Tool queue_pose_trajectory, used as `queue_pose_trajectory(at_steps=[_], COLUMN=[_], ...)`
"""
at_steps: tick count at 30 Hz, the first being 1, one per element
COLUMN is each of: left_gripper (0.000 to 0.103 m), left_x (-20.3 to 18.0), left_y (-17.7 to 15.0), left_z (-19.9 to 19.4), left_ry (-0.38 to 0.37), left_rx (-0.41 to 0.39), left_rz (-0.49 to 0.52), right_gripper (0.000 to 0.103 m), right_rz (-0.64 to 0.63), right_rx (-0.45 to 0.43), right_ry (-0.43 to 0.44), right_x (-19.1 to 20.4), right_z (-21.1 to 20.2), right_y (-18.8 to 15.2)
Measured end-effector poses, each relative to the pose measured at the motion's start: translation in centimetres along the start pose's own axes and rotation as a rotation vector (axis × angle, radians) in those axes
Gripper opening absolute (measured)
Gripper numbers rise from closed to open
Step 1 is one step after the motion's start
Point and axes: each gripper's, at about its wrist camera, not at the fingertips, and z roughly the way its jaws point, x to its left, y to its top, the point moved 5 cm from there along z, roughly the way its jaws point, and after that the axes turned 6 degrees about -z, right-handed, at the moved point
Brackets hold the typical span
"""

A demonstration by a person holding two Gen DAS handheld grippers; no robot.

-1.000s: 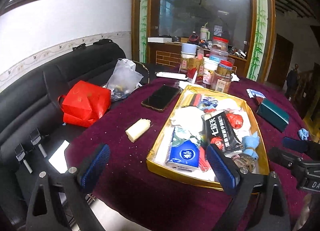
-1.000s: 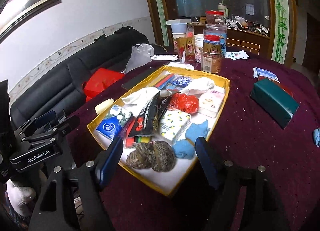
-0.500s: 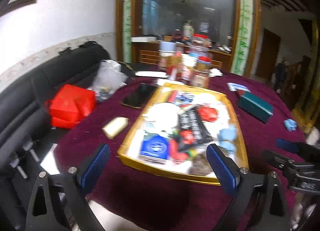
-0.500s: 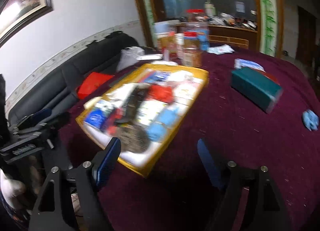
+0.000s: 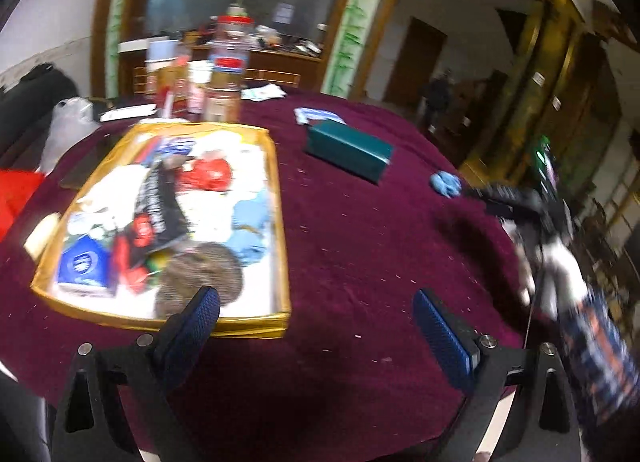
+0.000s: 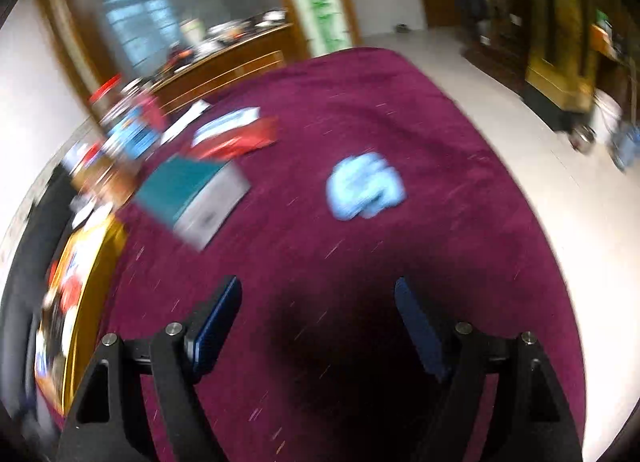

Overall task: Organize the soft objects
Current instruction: 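Move the right tool over to the blue cloth on the table, then grasp the blue cloth with the right tool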

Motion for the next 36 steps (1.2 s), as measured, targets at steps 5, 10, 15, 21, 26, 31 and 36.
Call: queue_pose_trajectory(at_steps=[5,10,15,21,26,31,36], left_gripper=[0.099,0.099,0.099,0.099,0.099,0.099,0.099], left_x=[-2.2,-0.8,2.6,5.7,7.9,10.9,13.6], left_y=[-0.5,-0.3,0.5,1.0,1.1,0.7,0.2], left_z=[1.1,1.3,0.6,0.5,-0.1,-0.9,-2.5], left_ry=[-0.014,0.034,0.087,0.1,0.104,0.1,0.114], left_rx=[0.035,0.052,0.036,0.022,-0.001,-0.012,-0.041], left_rz=[0.048,0.023,-0.049,-0.137,-0.188,-0.278,-0.339], right_gripper=[0.078,0.078,0.046,0.04,0.04,0.04,0.04], right_rz=[0.036,0.03,0.018,0.011,-0.075,-0.224,-0.374], right_rx=[0.012,0.091,0.075,0.071,0.065,0.077,0.11], right_ry=[-0.055,-0.105,-0.083,0.003,0.136,0.318,0.44], right_x=[-2.1,-2.7,-2.6,-1.1,4.7,14.6,24.3], right_z=[4.1,9.2,10.1,7.2,3.5,0.2,-1.3], right_y=[3.6,5.0,5.1,4.0,2.1,-0.3,-3.0])
